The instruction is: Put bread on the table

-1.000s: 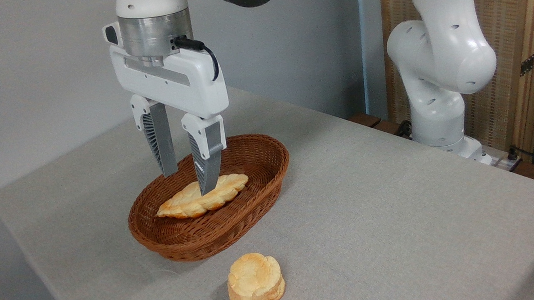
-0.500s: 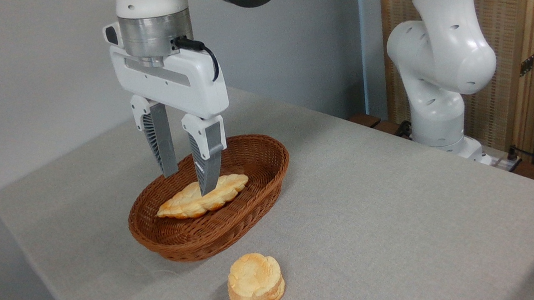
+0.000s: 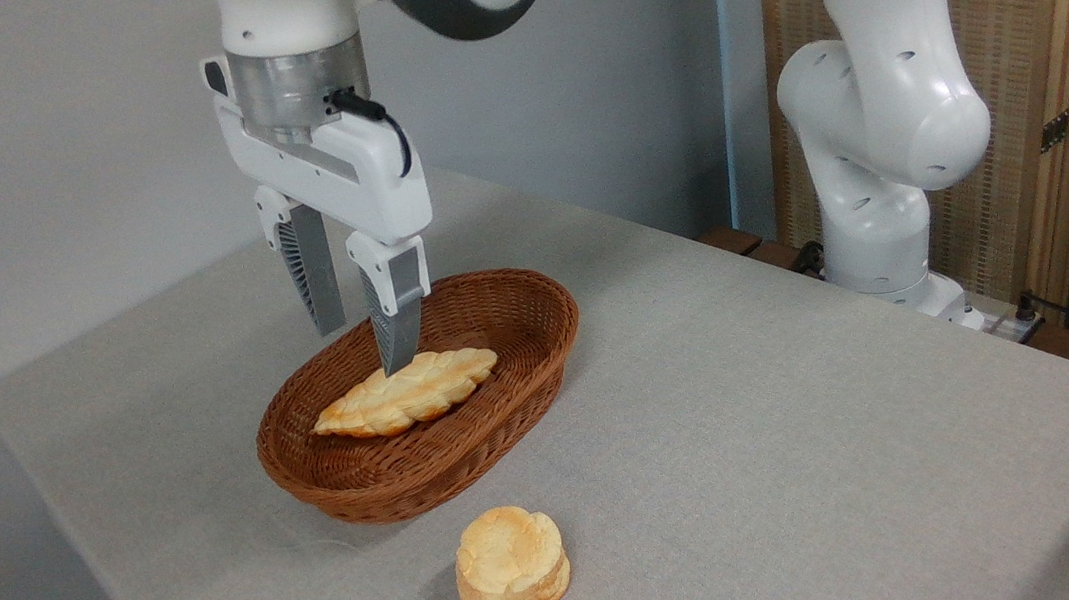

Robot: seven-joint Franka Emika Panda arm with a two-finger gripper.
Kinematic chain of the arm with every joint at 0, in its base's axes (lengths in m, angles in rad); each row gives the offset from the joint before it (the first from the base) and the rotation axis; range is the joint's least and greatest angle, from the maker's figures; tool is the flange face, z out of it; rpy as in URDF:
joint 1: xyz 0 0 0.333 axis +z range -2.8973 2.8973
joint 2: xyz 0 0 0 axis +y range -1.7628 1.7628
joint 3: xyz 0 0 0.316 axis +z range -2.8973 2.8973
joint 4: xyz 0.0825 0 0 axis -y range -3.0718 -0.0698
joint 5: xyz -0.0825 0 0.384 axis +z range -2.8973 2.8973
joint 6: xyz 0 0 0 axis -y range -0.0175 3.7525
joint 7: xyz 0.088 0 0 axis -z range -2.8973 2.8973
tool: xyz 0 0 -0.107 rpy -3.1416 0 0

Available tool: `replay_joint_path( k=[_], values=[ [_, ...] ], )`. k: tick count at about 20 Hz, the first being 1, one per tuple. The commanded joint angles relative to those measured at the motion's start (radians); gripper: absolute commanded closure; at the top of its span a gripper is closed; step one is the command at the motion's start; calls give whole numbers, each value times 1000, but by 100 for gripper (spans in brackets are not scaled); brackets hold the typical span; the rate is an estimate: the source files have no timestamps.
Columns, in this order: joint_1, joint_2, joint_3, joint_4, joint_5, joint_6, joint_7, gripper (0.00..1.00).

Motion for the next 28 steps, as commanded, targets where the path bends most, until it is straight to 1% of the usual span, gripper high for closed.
replay_joint_path(
  k=[1, 4, 7, 8, 11, 12, 15, 22, 24, 25, 26, 27, 28],
  values=[
    [-71, -8, 7, -74, -14, 45, 8, 0],
    [-111, -6, 8, -120, -13, 59, 10, 0],
    [-140, -6, 9, -195, -10, 148, 8, 0],
    [-147, -6, 9, -215, -10, 174, 8, 0],
    [-163, -3, 9, -244, 4, 183, 13, 0],
    [-168, -2, 9, -255, 4, 188, 30, 0],
    [-168, 1, 9, -274, 4, 191, 91, 0],
    [-165, 23, 10, -277, 4, 199, 125, 0],
    [-165, 32, 9, -277, 21, 199, 125, 0],
    [-165, 32, 10, -275, 29, 205, 125, 2],
    [-165, 32, 9, -275, 29, 208, 125, 13],
    [-165, 32, 9, -275, 29, 211, 125, 33],
    [-165, 32, 9, -274, 29, 214, 125, 58]
  ],
)
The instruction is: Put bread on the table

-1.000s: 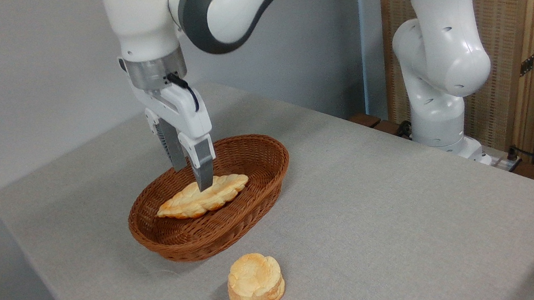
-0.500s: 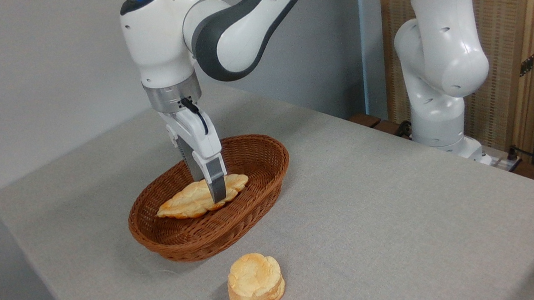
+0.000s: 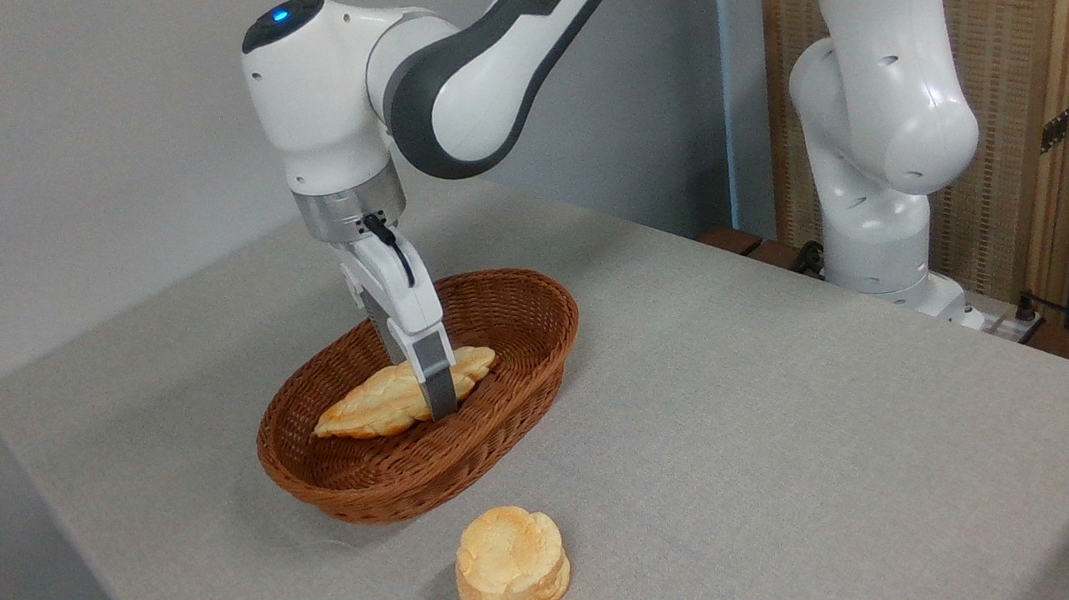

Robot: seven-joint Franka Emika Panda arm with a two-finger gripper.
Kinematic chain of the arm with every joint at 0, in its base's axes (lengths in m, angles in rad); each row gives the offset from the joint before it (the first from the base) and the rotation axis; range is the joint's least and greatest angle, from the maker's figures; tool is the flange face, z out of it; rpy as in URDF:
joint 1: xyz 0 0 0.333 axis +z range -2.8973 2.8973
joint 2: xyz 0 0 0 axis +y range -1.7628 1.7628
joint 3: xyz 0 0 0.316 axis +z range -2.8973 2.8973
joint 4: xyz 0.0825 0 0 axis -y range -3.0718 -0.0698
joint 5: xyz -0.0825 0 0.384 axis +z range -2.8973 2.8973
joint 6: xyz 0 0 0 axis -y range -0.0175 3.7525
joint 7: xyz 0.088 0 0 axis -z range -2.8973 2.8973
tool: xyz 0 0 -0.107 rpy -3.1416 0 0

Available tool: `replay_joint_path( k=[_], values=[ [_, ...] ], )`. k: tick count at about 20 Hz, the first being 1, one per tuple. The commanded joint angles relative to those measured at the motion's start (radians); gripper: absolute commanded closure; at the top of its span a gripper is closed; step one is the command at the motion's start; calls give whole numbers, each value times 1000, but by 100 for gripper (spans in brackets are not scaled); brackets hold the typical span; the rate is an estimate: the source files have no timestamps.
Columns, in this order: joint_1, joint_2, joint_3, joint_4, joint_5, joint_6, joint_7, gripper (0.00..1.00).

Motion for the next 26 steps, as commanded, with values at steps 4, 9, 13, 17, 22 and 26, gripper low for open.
replay_joint_path(
  k=[4, 9, 13, 17, 22, 26],
  values=[
    [-8, -8, 10, -6, 15, 28, 14, 72],
    [-8, -13, 10, -6, 8, 27, 13, 72],
    [-8, -19, 10, -3, 6, 27, 13, 71],
    [-7, -45, 19, 9, 3, 25, 7, 70],
    [1, -99, 21, 10, 2, 14, 2, 68],
    [4, -145, 62, 14, 0, 11, 0, 66]
  ],
)
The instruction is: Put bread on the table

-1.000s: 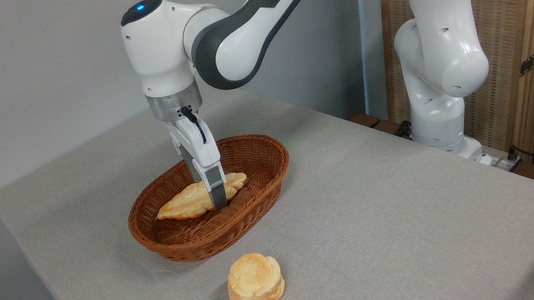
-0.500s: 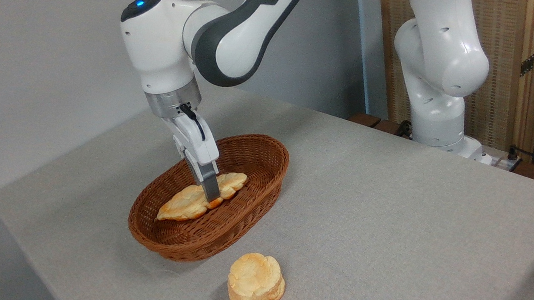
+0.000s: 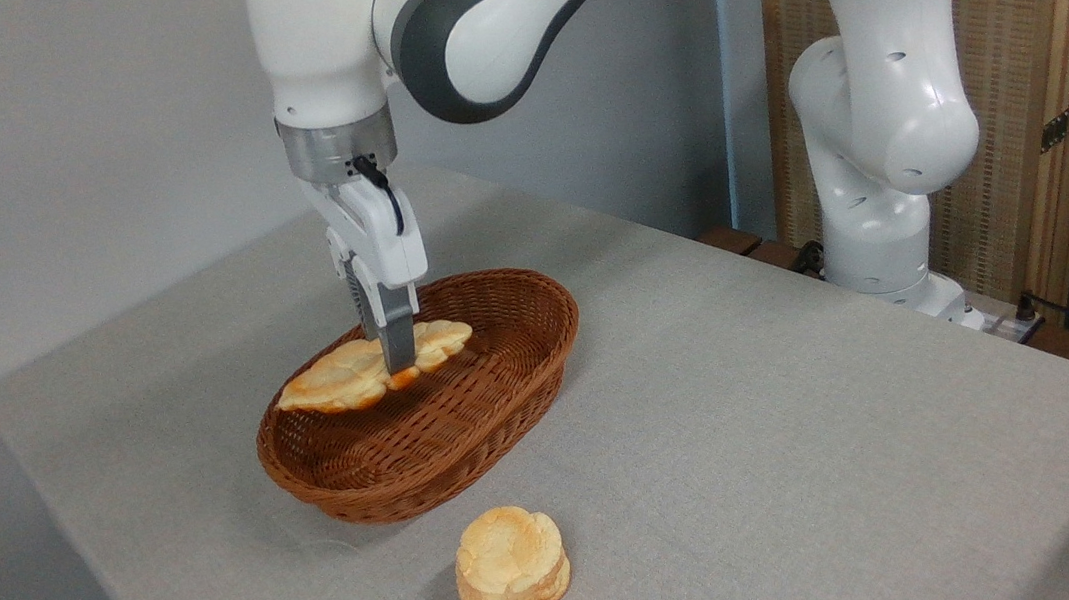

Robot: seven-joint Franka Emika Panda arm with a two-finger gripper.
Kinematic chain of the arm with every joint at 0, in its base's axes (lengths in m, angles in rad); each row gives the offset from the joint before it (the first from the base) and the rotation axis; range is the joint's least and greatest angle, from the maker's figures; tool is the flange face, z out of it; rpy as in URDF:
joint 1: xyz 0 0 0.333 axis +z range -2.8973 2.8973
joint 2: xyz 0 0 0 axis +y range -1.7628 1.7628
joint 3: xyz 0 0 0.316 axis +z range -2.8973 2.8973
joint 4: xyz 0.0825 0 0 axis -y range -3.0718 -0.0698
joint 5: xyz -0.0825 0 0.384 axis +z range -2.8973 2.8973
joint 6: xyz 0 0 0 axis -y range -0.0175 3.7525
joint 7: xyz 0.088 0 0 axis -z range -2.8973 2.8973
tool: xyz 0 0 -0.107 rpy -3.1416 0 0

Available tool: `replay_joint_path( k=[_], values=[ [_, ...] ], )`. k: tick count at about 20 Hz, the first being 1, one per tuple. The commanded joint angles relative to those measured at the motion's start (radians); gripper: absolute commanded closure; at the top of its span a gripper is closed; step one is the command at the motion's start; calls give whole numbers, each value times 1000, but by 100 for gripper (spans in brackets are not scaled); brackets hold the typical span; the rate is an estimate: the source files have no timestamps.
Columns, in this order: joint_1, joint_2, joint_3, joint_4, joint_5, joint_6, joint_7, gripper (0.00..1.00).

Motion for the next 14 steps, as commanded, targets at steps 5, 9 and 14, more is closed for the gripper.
replay_joint_path(
  k=[5, 9, 14],
  values=[
    [0, -87, 142, 0, 10, -47, 5, 63],
    [62, -89, 181, 51, 17, -140, 12, 61],
    [157, -89, 179, 51, 26, -160, 8, 58]
  ],
)
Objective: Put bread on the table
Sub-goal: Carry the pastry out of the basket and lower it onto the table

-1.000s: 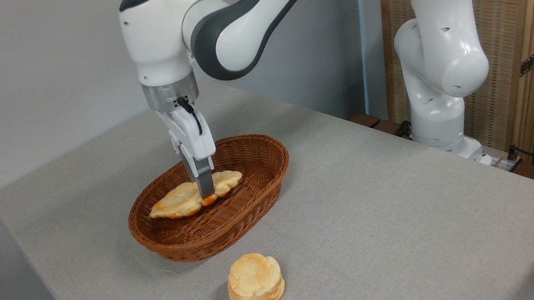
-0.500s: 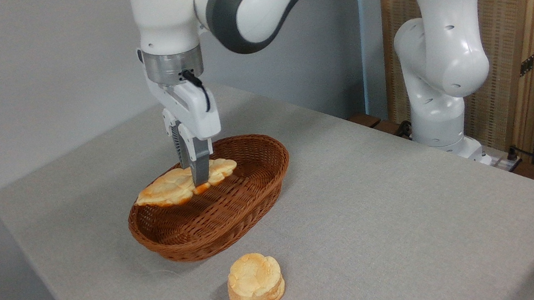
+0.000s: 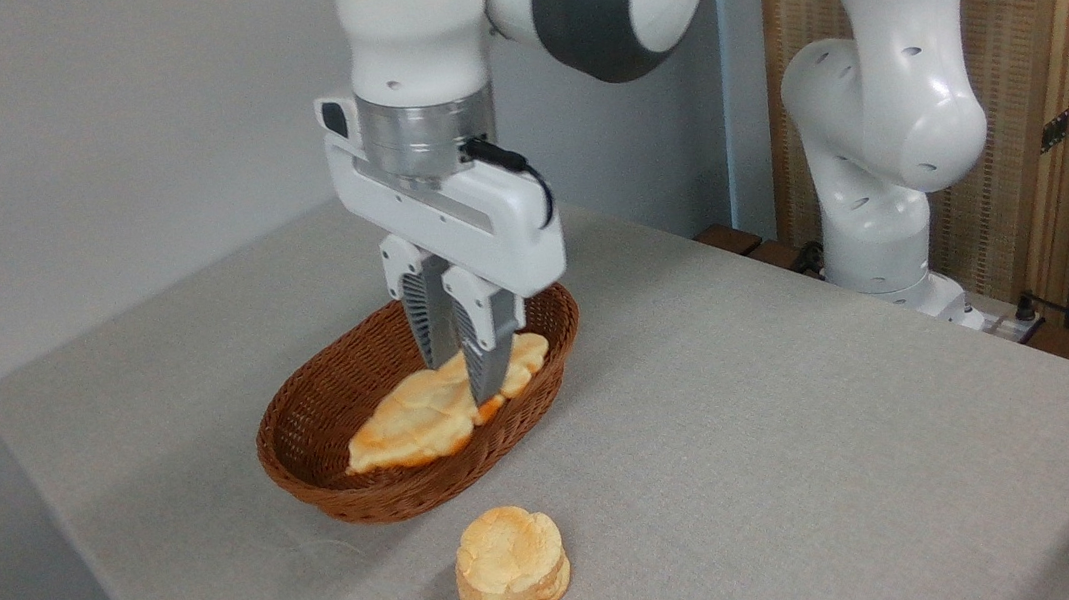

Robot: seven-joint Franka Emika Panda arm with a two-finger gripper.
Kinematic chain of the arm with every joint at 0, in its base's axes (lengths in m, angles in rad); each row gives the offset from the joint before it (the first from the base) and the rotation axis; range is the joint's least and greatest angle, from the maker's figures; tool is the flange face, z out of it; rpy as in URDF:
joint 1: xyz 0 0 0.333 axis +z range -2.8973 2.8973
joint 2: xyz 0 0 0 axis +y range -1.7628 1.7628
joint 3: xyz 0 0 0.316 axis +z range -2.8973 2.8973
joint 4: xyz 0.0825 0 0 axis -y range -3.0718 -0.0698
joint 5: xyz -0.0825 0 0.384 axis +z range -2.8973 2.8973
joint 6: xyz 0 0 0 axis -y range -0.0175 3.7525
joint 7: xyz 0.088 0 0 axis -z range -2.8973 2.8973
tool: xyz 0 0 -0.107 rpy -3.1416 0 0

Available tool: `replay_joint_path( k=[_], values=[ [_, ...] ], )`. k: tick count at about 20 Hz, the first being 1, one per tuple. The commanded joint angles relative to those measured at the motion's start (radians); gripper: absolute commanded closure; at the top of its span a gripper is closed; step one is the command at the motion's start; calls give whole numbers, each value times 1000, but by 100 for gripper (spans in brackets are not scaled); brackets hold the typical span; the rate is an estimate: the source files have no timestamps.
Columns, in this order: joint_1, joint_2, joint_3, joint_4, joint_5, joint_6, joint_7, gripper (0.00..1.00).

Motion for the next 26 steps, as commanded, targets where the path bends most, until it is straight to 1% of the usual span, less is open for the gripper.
replay_joint_path(
  k=[1, 2, 3, 4, 7, 8, 9, 10, 11, 26],
  values=[
    [41, -5, 2, 11, 54, -59, 5, 55],
    [43, -4, 3, 11, 86, -77, 5, 55],
    [43, 1, 5, 11, 102, -88, 4, 54],
    [43, 6, 8, 11, 103, -88, 4, 53],
    [44, 9, 37, 11, 103, -90, 13, 44],
    [44, 9, 40, 11, 103, -91, 11, 32],
    [43, 9, 43, 9, 103, -94, 8, 12],
    [43, 12, 43, 11, 103, -108, 10, 10],
    [43, 19, 43, 11, 103, -111, 11, 0],
    [35, 26, 43, 11, 99, -108, 11, 0]
  ],
)
